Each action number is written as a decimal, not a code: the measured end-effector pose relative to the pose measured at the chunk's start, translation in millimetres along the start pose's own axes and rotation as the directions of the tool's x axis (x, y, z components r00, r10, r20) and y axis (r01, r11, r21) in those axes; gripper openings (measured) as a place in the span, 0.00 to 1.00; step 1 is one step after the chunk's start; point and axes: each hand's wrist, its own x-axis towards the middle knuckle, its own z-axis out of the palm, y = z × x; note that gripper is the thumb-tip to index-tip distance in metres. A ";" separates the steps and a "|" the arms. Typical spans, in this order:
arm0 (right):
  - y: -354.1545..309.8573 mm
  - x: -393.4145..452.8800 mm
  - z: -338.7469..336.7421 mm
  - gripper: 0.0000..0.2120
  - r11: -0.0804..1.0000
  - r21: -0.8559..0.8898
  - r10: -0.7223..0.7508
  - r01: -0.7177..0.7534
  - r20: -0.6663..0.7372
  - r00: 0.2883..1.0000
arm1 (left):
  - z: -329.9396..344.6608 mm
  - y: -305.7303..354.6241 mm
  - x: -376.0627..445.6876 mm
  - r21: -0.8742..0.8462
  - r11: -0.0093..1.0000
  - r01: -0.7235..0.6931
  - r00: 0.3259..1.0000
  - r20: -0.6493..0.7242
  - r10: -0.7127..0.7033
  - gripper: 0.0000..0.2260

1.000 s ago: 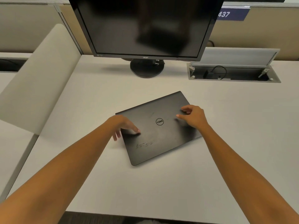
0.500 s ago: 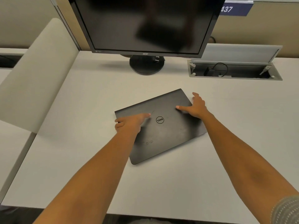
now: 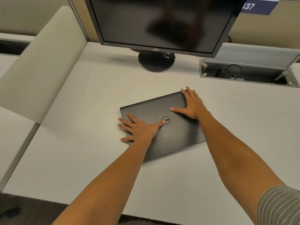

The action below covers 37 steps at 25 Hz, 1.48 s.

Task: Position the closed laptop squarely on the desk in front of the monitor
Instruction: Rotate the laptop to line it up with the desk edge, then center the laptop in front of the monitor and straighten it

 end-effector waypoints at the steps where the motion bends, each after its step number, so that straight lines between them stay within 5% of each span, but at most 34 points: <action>1: 1.5 -0.4 1.5 0.56 1.000 0.001 -0.014 0.014 -0.019 1.000 | -0.1 -1.0 0.9 0.003 1.000 -0.008 1.000 0.001 0.008 0.75; 10: 3.6 -4.0 6.7 0.55 0.997 0.074 -0.009 0.014 -0.072 0.997 | -0.2 -5.2 9.4 0.039 0.998 -0.055 0.998 0.030 0.053 0.74; 37: -13.4 -55.7 26.9 0.57 0.917 0.251 0.358 -0.311 -0.168 0.919 | -20.0 -4.6 51.3 0.225 0.901 -0.371 0.926 0.023 0.376 0.73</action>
